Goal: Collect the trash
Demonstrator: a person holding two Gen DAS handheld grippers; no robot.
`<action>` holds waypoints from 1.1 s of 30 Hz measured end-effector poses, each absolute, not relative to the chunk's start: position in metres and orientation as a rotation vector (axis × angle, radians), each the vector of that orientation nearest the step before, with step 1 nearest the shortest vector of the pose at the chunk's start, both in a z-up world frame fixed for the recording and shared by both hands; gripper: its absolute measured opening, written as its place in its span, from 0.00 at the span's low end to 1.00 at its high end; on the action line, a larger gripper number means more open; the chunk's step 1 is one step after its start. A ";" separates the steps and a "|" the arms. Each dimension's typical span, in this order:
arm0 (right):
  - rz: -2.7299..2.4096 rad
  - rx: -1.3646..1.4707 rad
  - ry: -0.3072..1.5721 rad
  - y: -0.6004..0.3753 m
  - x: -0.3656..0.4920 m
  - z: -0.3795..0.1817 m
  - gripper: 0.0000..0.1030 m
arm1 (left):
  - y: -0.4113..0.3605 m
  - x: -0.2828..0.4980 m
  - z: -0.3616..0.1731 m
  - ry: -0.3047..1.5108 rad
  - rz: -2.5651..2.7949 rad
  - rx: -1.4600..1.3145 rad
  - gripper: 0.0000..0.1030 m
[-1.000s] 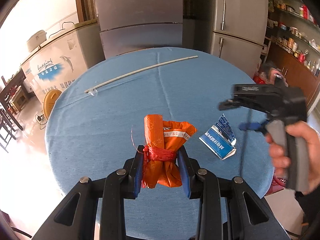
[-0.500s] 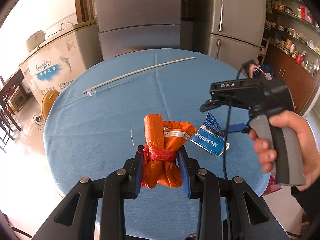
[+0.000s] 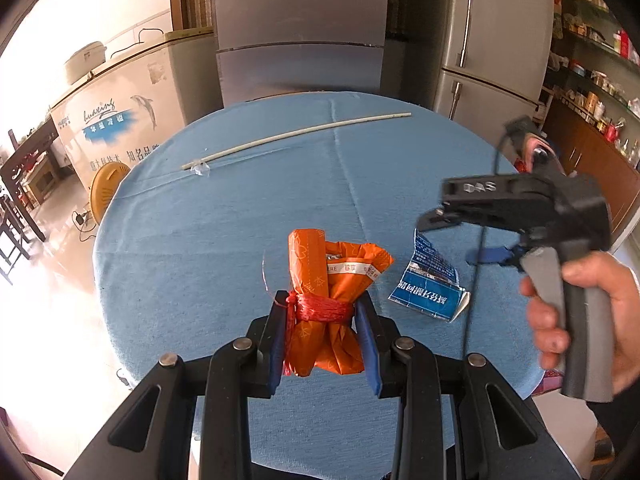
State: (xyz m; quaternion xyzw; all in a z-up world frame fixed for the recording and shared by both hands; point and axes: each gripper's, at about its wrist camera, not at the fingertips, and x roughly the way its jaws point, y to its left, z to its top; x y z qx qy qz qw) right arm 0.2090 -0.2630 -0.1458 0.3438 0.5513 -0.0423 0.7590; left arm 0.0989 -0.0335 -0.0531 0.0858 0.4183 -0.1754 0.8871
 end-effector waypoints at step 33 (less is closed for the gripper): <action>-0.132 0.345 1.189 -0.215 0.196 -0.150 0.66 | -0.031 0.091 -0.042 0.850 -0.346 0.190 0.33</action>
